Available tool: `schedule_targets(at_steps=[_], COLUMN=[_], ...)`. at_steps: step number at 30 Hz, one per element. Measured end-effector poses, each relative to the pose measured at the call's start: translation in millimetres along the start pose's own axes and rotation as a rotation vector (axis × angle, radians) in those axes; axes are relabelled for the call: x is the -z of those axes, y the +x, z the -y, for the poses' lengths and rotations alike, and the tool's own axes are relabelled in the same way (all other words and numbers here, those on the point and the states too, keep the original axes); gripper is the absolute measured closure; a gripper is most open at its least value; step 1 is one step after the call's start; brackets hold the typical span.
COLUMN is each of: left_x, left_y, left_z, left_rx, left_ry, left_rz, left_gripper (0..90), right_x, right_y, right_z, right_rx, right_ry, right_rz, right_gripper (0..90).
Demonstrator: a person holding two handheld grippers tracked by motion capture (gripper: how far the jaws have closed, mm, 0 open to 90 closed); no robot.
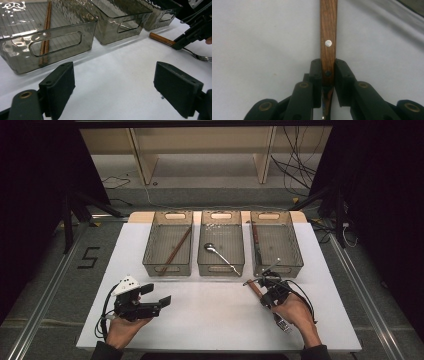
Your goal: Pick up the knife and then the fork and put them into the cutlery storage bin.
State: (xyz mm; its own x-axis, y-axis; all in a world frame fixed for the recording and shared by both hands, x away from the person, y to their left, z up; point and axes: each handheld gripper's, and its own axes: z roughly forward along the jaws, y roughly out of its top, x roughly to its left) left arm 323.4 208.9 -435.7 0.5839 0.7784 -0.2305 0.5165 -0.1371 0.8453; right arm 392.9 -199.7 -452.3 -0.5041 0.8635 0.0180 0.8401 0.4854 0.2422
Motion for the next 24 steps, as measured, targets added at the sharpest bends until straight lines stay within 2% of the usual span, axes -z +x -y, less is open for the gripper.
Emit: schedule_targets(at_steps=[6, 16, 24], left_x=[2.0, 5.4, 5.8], left_y=[0.5, 2.4, 1.9], left_z=[0.2, 0.1, -0.2], left_rx=[0.000, 0.001, -0.004], left_ry=[-0.018, -0.037, -0.038], left_rz=[-0.002, 0.001, 0.003], left_gripper=[16.7, 16.7, 16.7], right_x=[8.4, 22.1, 47.4], right_y=[-0.5, -8.8, -14.5], right_z=[2.3, 10.3, 13.7], right_rx=[0.013, 0.000, -0.011], right_ry=[-0.055, -0.148, -0.237], right_rz=[-0.020, -0.054, -0.072], right_gripper=[77.9, 78.0, 78.0])
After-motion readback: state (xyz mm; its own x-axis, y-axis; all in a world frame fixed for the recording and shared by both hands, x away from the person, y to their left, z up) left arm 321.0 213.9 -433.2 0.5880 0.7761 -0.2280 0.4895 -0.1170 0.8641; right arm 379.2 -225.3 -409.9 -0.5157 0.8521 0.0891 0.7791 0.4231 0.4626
